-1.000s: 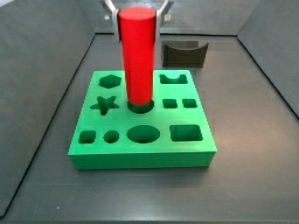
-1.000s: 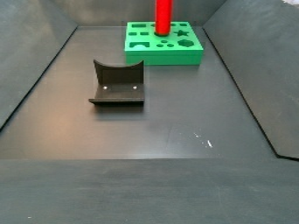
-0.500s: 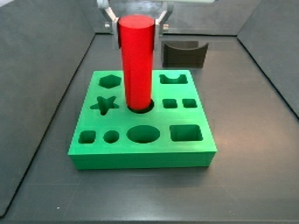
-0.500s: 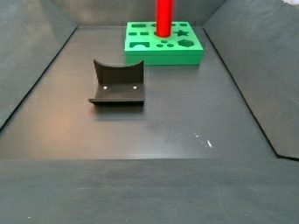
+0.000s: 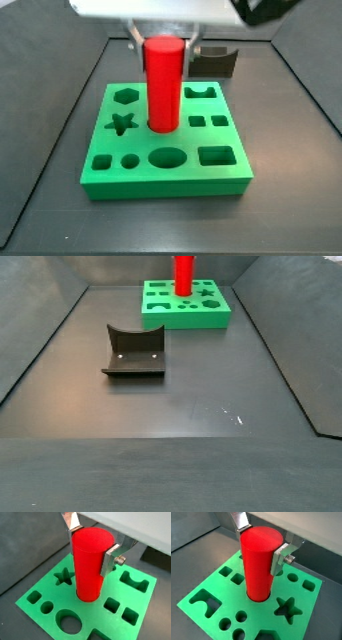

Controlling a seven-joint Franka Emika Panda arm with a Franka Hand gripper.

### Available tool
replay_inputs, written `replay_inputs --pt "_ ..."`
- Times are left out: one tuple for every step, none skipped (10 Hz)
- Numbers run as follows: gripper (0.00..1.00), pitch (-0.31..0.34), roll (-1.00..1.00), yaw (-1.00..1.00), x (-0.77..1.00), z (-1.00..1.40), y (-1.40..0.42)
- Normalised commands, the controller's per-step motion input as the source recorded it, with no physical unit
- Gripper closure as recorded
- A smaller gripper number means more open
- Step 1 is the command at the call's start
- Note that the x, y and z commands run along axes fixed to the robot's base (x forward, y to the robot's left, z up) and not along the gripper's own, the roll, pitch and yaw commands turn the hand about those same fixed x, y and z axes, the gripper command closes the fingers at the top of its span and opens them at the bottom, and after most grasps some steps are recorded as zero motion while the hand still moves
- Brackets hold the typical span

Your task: Insert the round object.

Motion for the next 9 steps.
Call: replay_inputs --pt "1.00 0.000 -0.08 -0.21 0.24 -0.26 -0.19" --pt "1.00 0.000 -0.03 -0.26 0.30 -0.16 -0.13" --pt "1.00 0.000 0.00 -0.12 0.09 -0.20 0.00" --pt "1.00 -0.011 0.01 -0.11 0.04 -0.39 0.00" --pt "1.00 -0.010 0.08 -0.12 0.01 -0.48 0.00" --pt "1.00 -0.020 0.04 -0.10 0.01 -0.47 0.00" --pt "1.00 0.000 -0.05 0.00 0.09 -0.16 0.04" --pt "1.00 0.014 -0.01 0.00 0.02 0.00 0.04" --pt "1.00 0.000 0.00 0.00 0.00 0.00 0.00"
